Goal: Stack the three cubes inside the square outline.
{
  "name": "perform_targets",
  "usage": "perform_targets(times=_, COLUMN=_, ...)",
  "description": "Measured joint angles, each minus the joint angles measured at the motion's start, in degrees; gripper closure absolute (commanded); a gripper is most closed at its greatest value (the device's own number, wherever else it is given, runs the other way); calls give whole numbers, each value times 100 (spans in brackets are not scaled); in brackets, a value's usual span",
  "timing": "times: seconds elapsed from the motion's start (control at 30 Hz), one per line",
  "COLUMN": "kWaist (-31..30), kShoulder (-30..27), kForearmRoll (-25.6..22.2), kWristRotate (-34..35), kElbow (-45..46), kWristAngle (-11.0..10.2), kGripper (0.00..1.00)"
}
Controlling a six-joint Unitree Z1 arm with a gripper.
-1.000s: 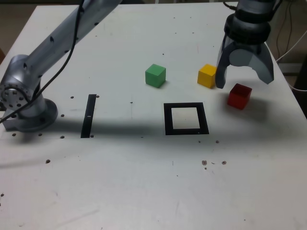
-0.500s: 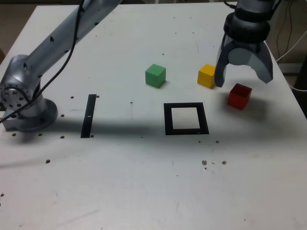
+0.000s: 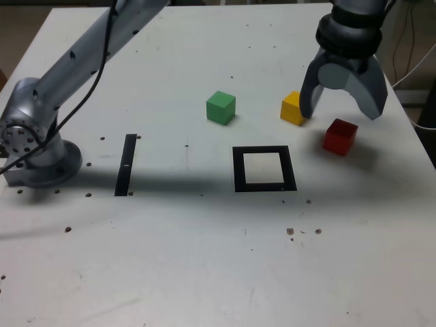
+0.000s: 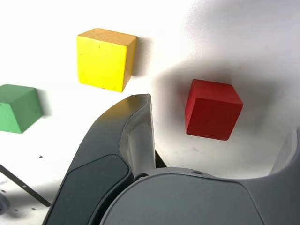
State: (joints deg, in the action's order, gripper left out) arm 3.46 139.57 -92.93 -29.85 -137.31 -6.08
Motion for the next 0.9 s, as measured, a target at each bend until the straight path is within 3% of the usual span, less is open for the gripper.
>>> perform_targets(times=0.23, kWaist=-51, kShoulder=-59, kForearmRoll=0, kWristRotate=-407, kElbow=168, kWristAngle=-131, kGripper=0)
perform_targets(times=0.9, kWaist=-73, kShoulder=-1, kForearmRoll=0, kWristRotate=-519, kElbow=51, kWristAngle=-102, kGripper=0)
